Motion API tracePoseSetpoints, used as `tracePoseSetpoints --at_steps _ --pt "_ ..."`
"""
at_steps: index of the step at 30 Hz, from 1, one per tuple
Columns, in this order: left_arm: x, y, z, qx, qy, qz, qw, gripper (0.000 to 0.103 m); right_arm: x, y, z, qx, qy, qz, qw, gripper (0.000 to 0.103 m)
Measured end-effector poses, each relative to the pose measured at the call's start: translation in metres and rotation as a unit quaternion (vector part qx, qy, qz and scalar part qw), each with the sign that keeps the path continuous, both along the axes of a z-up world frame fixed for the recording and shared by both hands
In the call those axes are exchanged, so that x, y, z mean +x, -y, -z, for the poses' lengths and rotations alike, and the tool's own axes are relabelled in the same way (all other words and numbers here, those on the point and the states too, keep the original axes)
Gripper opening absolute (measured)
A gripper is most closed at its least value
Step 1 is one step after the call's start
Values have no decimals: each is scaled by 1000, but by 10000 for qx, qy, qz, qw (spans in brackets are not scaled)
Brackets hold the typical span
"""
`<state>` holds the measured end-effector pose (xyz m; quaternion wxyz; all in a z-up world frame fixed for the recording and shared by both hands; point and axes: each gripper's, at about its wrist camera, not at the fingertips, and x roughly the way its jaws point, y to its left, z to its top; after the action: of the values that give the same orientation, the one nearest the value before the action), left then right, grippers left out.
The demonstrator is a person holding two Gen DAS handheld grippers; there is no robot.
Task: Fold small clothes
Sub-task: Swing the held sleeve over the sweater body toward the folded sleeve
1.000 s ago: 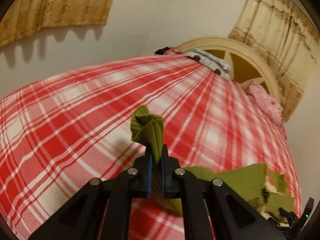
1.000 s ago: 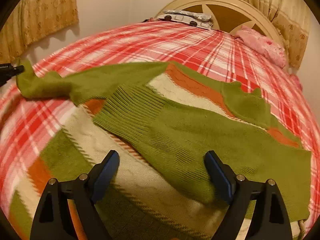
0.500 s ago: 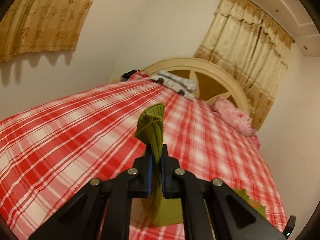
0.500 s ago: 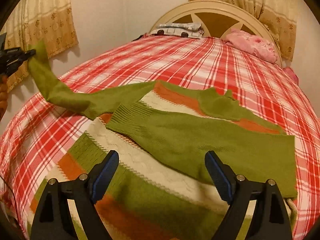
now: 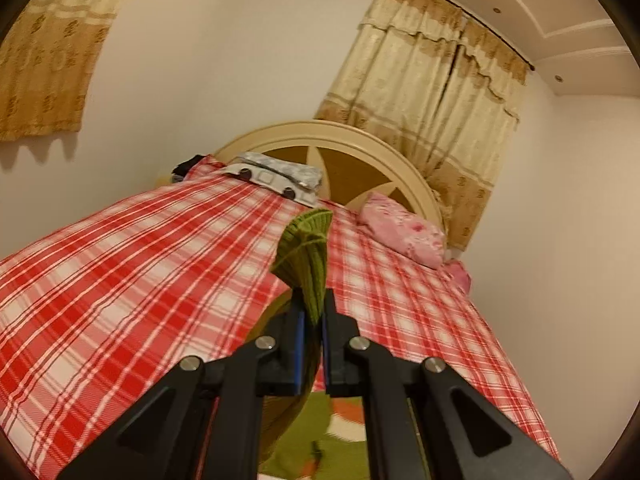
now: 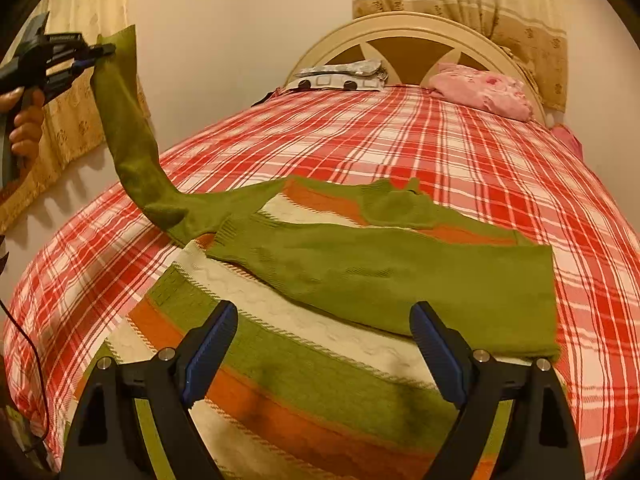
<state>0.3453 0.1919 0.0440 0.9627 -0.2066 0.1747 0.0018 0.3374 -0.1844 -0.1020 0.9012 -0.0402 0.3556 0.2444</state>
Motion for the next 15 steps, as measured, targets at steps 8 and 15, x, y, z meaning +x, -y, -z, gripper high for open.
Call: tracePoseSetpoints --at_steps 8,15 --pt "13 64 -20 86 202 586 9980 7 -15 30 -5 152 72 106 9998 88" --pt "28 135 -8 284 86 1071 9938 7 -27 65 -12 297 155 357 9988 88"
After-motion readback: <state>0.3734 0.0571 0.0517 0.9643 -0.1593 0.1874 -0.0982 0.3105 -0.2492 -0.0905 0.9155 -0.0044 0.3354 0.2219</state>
